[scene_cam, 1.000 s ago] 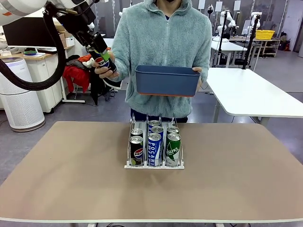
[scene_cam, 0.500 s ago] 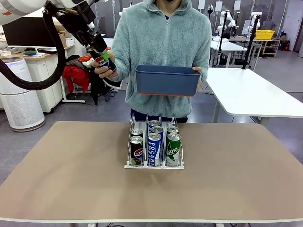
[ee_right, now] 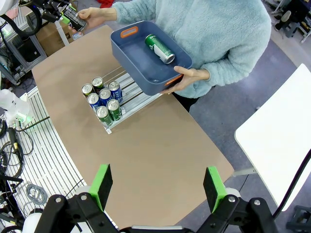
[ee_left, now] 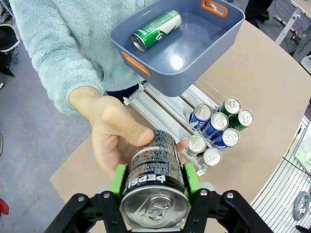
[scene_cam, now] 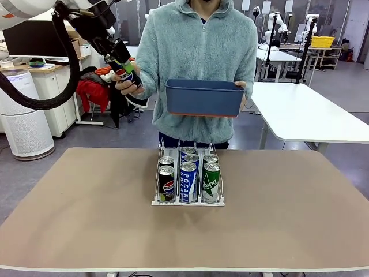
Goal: Fill the beverage cans into the dispenser.
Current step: Pick up the Pepsi coke handed by the human, then place the picked Pepsi coke in the line of the Automatic Can Dispenser with the same cans.
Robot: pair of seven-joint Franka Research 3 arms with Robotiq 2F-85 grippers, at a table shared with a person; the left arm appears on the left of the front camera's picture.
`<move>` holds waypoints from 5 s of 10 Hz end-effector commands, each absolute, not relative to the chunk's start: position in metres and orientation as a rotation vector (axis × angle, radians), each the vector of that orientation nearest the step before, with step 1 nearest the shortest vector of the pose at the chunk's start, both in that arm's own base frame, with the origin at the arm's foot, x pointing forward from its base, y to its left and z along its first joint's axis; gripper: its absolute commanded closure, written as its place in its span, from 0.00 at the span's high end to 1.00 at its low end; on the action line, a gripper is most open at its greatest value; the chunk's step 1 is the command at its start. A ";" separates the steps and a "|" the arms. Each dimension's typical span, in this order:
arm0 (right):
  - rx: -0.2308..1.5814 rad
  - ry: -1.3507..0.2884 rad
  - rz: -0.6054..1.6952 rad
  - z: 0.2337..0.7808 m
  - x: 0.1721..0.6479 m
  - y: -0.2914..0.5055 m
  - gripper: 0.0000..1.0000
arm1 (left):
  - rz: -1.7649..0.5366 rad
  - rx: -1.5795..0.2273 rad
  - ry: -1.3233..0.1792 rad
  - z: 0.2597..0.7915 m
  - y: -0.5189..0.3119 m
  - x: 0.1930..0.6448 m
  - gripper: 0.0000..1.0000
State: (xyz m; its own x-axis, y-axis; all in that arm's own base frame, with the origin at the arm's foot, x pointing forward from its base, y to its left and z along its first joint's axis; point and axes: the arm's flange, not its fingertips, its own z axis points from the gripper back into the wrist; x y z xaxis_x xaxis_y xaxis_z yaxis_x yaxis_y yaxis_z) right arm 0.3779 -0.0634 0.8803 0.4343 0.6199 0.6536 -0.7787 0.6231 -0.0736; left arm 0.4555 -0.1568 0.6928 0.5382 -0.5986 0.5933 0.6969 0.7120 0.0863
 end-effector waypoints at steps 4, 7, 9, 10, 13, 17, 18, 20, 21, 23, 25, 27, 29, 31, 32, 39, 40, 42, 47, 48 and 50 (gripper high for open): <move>0.255 -0.698 0.884 0.880 0.377 -0.062 1.00 | -0.778 -0.166 -0.641 0.694 -0.157 0.455 0.00; 0.255 -0.698 0.884 0.880 0.377 -0.062 1.00 | -0.778 -0.166 -0.641 0.694 -0.157 0.455 0.00; 0.255 -0.698 0.884 0.880 0.377 -0.062 1.00 | -0.778 -0.166 -0.641 0.694 -0.157 0.455 0.00; 0.255 -0.698 0.884 0.880 0.377 -0.062 1.00 | -0.778 -0.166 -0.641 0.694 -0.157 0.455 0.00; 0.255 -0.698 0.884 0.880 0.377 -0.062 1.00 | -0.778 -0.166 -0.641 0.694 -0.157 0.455 0.00; 0.255 -0.698 0.884 0.880 0.377 -0.062 1.00 | -0.778 -0.166 -0.641 0.694 -0.157 0.455 0.00; 0.255 -0.698 0.884 0.880 0.377 -0.062 1.00 | -0.778 -0.166 -0.641 0.694 -0.157 0.455 0.00; 0.255 -0.698 0.884 0.880 0.377 -0.062 1.00 | -0.778 -0.166 -0.641 0.694 -0.157 0.455 0.00; 0.255 -0.698 0.884 0.880 0.377 -0.062 1.00 | -0.778 -0.166 -0.641 0.694 -0.157 0.455 0.00; 0.255 -0.698 0.884 0.880 0.377 -0.062 1.00 | -0.778 -0.166 -0.641 0.694 -0.157 0.455 0.00; 0.255 -0.698 0.884 0.880 0.377 -0.062 1.00 | -0.778 -0.166 -0.641 0.694 -0.157 0.455 0.00; 0.255 -0.698 0.884 0.880 0.377 -0.062 1.00 | -0.778 -0.166 -0.641 0.694 -0.157 0.455 0.00; 0.255 -0.698 0.884 0.880 0.377 -0.062 1.00 | -0.778 -0.166 -0.641 0.694 -0.157 0.455 0.00; 0.255 -0.698 0.884 0.880 0.377 -0.062 1.00 | -0.778 -0.166 -0.641 0.694 -0.157 0.455 0.00; 0.255 -0.698 0.884 0.880 0.377 -0.062 1.00 | -0.778 -0.166 -0.641 0.694 -0.157 0.455 0.00; 0.255 -0.698 0.884 0.880 0.377 -0.062 1.00 | -0.777 -0.161 -0.615 0.689 -0.158 0.458 0.58; 0.255 -0.698 0.884 0.880 0.377 -0.062 1.00 | -0.773 -0.158 -0.597 0.682 -0.174 0.460 0.58; 0.255 -0.698 0.884 0.880 0.377 -0.062 1.00 | -0.747 -0.161 -0.538 0.666 -0.199 0.455 0.58; 0.255 -0.698 0.884 0.880 0.377 -0.062 1.00 | -0.807 -0.162 -0.473 0.627 -0.230 0.432 0.58; 0.255 -0.698 0.884 0.880 0.377 -0.062 1.00 | -0.851 -0.184 -0.440 0.624 -0.225 0.431 0.58; 0.255 -0.698 0.884 0.880 0.377 -0.062 1.00 | -0.833 -0.151 -0.433 0.623 -0.232 0.441 0.58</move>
State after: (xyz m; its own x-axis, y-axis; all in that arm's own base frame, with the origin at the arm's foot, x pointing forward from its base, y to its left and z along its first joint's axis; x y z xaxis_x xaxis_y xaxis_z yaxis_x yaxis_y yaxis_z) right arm 0.3779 -0.0633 0.8804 0.4341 0.6200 0.6536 -0.7788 0.6230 -0.0738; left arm 0.4398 -0.2328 0.6206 0.5919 -0.6852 0.4244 0.7463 0.6648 0.0325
